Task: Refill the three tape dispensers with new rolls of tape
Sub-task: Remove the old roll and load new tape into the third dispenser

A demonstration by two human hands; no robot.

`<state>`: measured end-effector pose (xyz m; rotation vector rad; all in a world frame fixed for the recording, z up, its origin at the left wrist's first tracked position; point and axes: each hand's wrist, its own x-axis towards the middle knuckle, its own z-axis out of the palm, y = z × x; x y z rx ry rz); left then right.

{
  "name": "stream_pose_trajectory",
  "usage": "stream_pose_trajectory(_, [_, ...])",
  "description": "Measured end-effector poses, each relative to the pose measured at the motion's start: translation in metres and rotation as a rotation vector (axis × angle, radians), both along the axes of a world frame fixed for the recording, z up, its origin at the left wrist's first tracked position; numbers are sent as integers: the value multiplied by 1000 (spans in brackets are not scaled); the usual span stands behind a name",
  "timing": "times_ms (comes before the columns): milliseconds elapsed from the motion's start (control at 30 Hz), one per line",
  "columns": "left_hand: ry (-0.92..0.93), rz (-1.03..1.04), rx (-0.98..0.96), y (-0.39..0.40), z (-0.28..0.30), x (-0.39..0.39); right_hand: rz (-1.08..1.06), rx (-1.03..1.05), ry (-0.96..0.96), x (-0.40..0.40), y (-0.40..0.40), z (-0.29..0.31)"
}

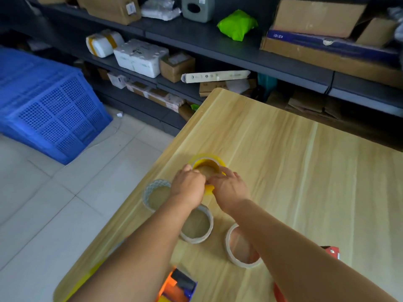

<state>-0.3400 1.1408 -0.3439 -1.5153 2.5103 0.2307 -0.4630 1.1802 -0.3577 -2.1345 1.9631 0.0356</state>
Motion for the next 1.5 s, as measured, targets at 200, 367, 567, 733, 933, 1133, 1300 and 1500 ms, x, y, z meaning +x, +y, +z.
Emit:
stream_pose_trajectory(200, [225,-41,5,4,2,3,45,-119,43,-15,13,1])
stream_pose_trajectory(367, [656,210,-27,23,13,-12,-43,-397,20,-34,44,31])
stream_pose_trajectory(567, [922,537,508,46,37,-39,-125,-523,-54,-56,96,48])
stream_pose_trajectory(733, [1156,618,613,84,48,-59,-280,-488,-221,-63,135,55])
stream_pose_trajectory(933, [1205,567,637,121,52,-63,-599,-499,-560,-67,173,62])
stream_pose_trajectory(1133, [1233,416,741,150,52,-57,-782,-316,-732,-74,201,67])
stream_pose_trajectory(1300, [1190,305,788,165,53,-60,-843,-350,-886,-82,221,73])
stream_pose_trajectory(1500, [954,72,504,173,72,-77,-879,-490,-758,-77,235,72])
